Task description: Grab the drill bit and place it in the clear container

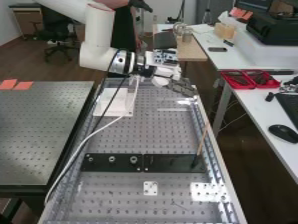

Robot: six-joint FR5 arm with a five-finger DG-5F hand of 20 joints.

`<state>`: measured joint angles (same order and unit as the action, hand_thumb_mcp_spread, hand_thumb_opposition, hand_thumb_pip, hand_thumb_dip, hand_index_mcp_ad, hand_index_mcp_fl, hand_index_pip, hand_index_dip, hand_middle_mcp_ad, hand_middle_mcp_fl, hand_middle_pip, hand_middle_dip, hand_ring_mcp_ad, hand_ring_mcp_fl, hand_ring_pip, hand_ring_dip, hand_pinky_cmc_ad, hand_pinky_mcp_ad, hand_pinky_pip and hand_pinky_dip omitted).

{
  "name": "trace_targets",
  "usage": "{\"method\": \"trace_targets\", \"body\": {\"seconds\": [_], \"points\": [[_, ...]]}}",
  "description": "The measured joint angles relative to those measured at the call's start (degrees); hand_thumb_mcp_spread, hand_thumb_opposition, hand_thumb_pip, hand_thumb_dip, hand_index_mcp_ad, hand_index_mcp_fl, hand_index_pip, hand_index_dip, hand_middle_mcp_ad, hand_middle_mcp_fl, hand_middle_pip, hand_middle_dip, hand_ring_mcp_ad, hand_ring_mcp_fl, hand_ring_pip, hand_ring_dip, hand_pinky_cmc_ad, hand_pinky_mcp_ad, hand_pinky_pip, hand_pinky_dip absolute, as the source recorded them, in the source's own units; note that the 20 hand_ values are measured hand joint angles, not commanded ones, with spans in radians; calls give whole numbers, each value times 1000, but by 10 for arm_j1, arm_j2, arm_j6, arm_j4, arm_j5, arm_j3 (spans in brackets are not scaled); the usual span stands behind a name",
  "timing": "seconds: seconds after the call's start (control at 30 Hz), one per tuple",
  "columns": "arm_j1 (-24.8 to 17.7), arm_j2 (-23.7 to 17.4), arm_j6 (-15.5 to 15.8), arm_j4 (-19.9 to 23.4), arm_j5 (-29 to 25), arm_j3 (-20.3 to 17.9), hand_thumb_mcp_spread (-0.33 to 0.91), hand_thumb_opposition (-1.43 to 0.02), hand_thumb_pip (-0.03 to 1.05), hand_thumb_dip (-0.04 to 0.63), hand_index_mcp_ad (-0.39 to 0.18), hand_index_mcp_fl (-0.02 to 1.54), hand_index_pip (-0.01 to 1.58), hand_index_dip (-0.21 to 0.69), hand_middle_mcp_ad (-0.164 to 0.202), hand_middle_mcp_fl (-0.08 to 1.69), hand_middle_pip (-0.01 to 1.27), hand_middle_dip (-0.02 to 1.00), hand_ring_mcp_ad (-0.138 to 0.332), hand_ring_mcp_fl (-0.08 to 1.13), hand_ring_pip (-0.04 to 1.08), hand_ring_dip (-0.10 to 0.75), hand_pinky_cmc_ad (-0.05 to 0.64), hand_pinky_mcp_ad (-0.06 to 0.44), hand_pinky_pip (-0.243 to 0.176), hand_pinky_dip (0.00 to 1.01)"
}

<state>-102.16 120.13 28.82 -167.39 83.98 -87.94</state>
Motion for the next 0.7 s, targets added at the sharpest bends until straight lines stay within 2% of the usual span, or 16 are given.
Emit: {"method": "trace_targets", "body": {"seconds": [0.17,0.2,0.37,0.6,0.7], "points": [[3,-1,2,-1,-2,0,513,-869,557,298,-89,525,370,454,73,312,112,253,171,101,106,73,367,150,-30,152],[4,-4,2,-1,-1,-2,501,-866,557,298,-89,494,354,454,73,312,112,253,169,79,106,73,347,150,-28,152],[10,-21,11,4,-2,-14,482,-833,559,298,-87,494,307,463,75,291,113,253,166,65,110,73,333,152,-28,152],[34,-96,38,27,-21,-55,393,-791,490,290,-70,496,122,511,75,293,113,253,169,66,106,73,302,152,-28,154],[44,-131,56,35,-29,-67,396,-775,454,253,-56,572,89,515,75,297,112,253,176,47,108,73,278,150,-28,155]]}}
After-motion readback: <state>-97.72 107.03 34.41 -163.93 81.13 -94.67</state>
